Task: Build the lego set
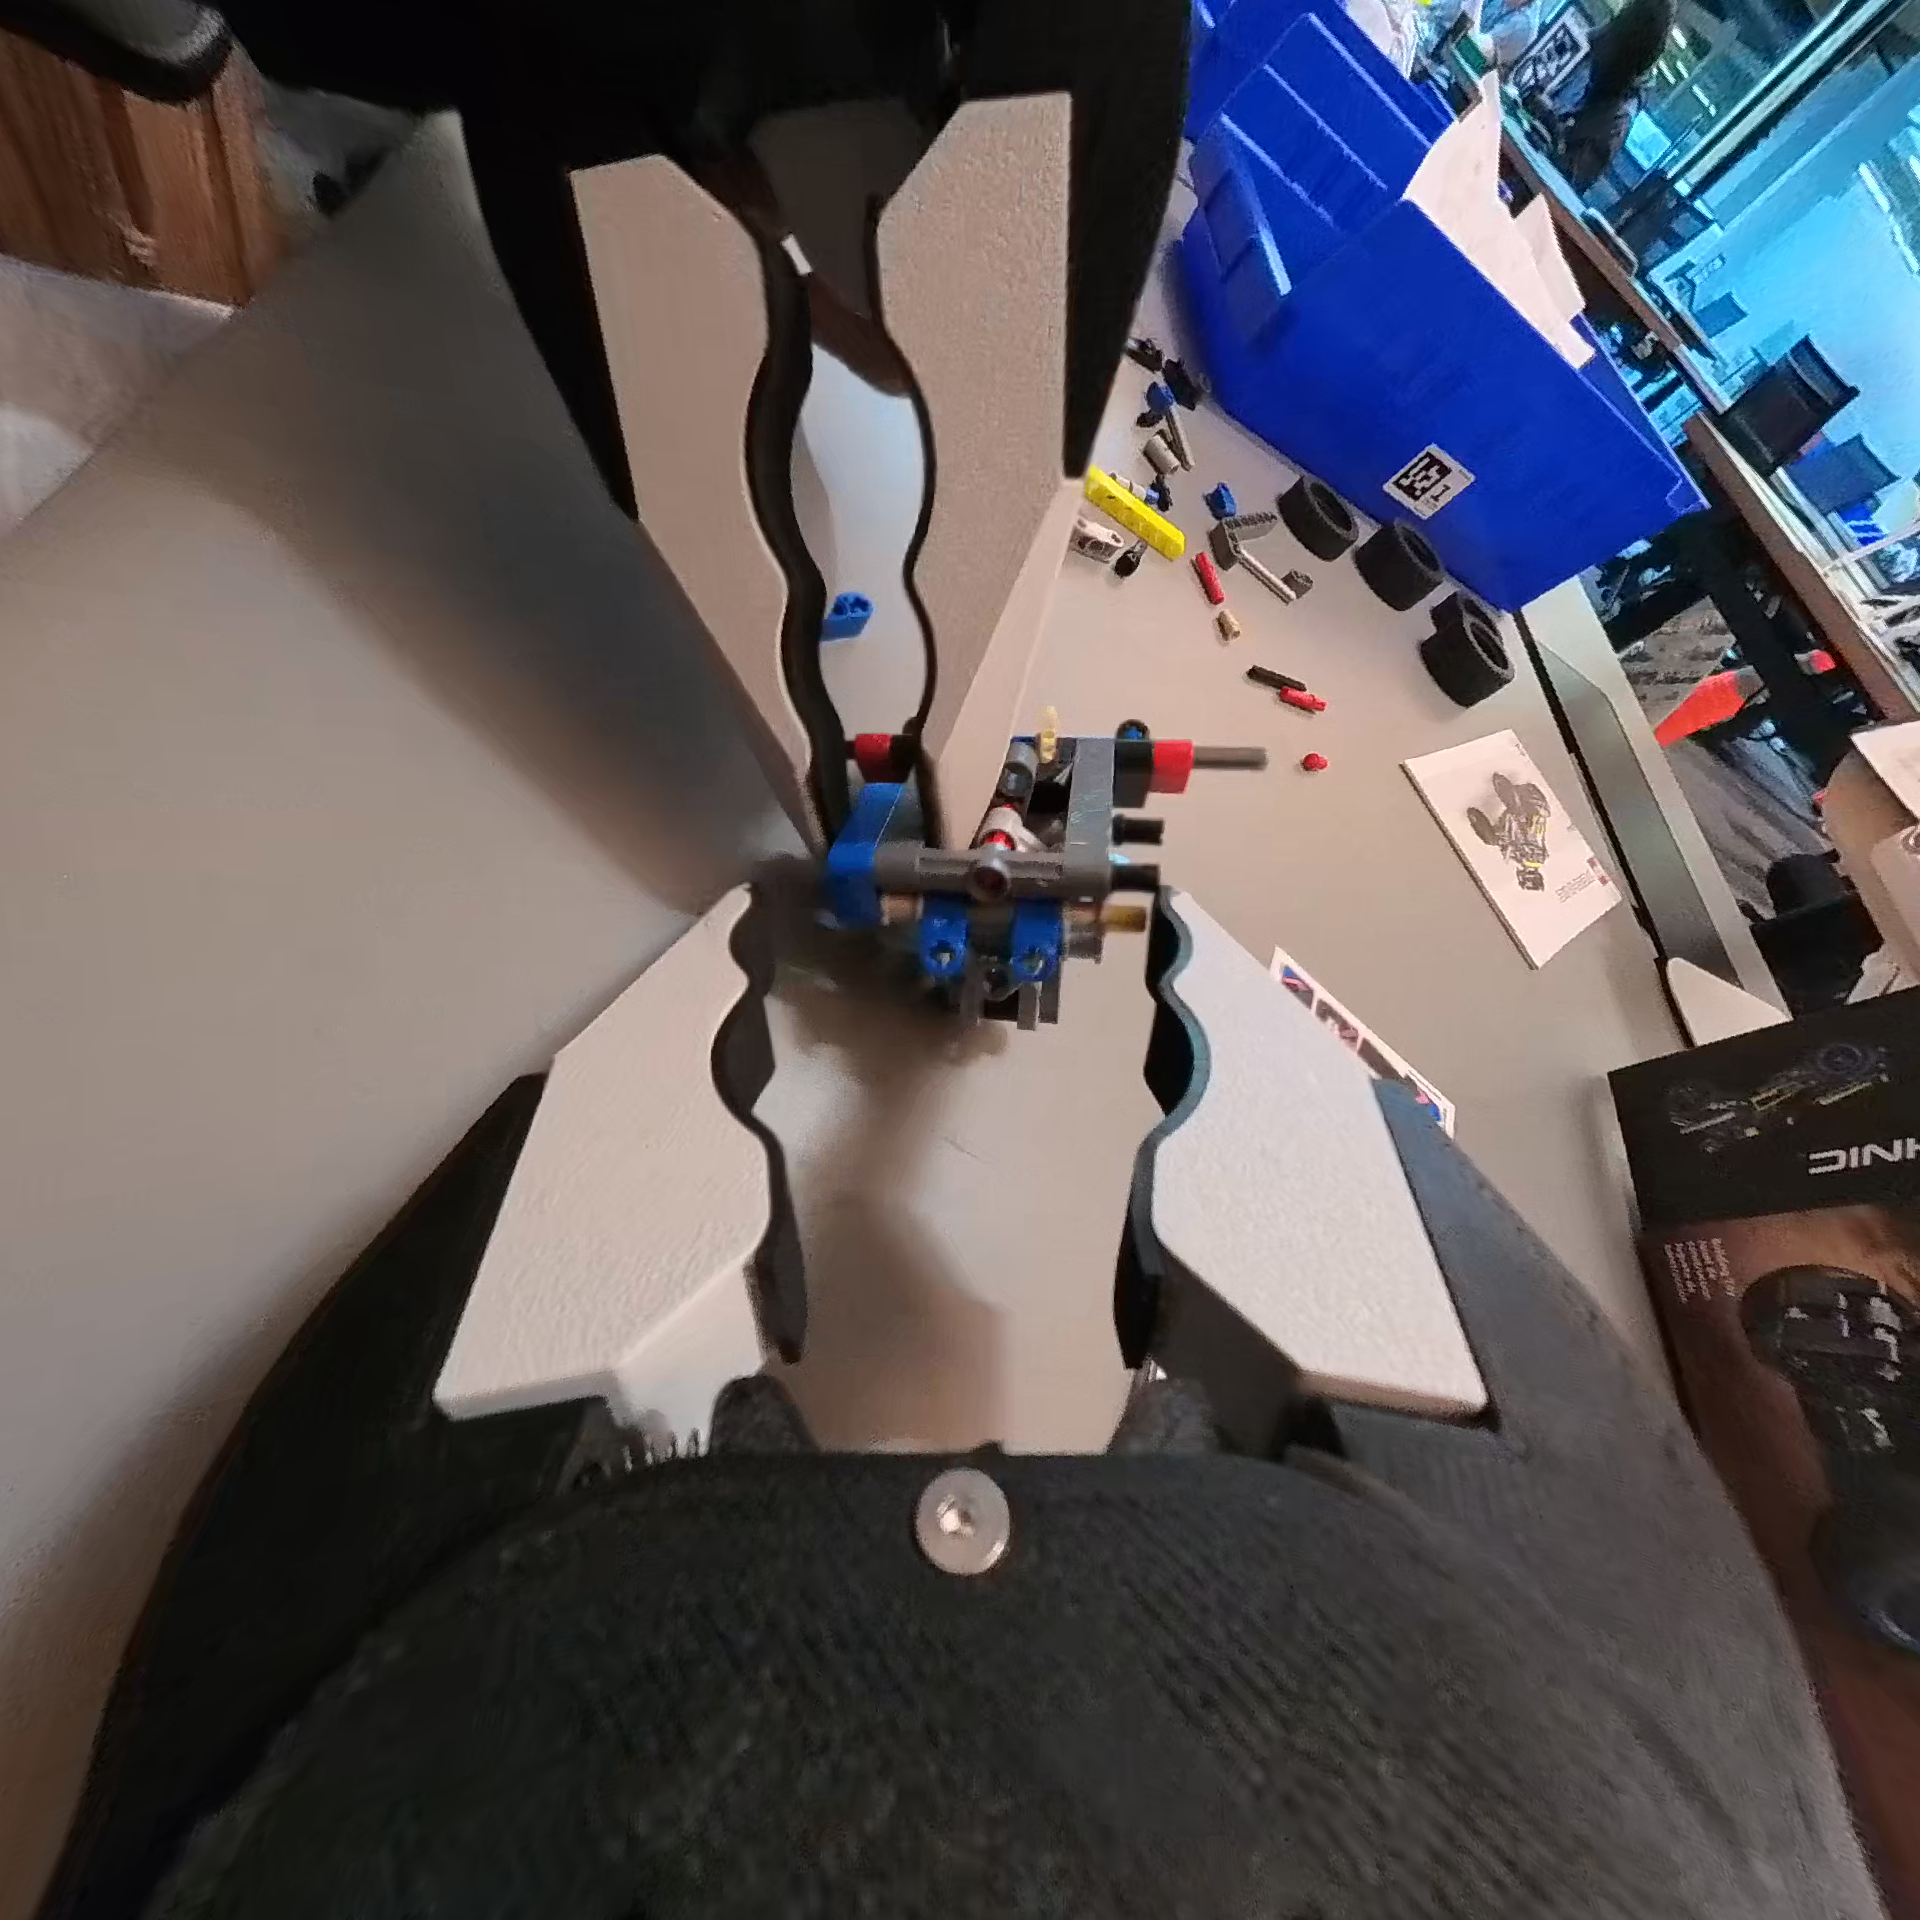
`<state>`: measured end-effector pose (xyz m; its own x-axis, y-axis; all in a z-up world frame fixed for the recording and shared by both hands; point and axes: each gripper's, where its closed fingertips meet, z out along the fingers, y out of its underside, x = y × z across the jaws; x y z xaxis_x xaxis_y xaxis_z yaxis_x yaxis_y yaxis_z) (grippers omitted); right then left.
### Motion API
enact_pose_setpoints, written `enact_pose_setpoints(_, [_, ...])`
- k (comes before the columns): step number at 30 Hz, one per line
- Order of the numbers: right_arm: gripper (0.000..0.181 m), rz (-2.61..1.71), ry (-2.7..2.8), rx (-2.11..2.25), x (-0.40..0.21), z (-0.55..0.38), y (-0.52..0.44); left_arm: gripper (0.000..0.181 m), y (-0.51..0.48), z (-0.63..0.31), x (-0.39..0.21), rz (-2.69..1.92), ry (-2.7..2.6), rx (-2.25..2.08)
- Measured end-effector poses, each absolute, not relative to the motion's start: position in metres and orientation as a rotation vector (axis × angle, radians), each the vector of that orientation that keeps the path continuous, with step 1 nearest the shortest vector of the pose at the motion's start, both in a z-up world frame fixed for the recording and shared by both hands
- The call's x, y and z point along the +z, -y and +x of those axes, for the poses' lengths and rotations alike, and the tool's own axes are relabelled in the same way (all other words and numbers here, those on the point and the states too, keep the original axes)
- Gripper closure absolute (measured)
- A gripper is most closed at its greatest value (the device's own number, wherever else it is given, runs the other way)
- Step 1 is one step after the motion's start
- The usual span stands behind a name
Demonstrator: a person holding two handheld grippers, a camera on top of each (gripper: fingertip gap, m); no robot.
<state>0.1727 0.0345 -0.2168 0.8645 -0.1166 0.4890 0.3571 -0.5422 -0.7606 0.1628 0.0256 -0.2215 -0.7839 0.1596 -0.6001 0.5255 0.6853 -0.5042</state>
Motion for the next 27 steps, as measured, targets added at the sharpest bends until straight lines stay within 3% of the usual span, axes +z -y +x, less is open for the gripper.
enact_pose_setpoints(1, [0.109,-2.05,0.168,-0.611,-0.216,0.173,-0.035,0.168,-0.026,0.164,-0.219,0.494,-2.385,-0.988])
enact_pose_setpoints(11, [0.106,-1.861,-0.074,-0.53,-0.182,0.19,-0.022,0.168,-0.025,0.185,-0.193,-0.084,-2.392,-1.597])
enact_pose_setpoints(18, [0.12,-1.989,-0.205,-0.652,-0.196,0.21,-0.011,0.168,-0.034,0.206,-0.182,-0.702,-2.386,-1.885])
enact_pose_setpoints(20, [0.115,-2.063,-0.29,-0.616,-0.203,0.211,-0.009,0.168,-0.038,0.206,-0.183,-0.745,-2.382,-1.889])
enact_pose_setpoints(27, [0.128,-2.022,-0.428,-0.449,-0.201,0.199,-0.026,0.163,-0.052,0.194,-0.191,-0.547,-2.414,-1.656])
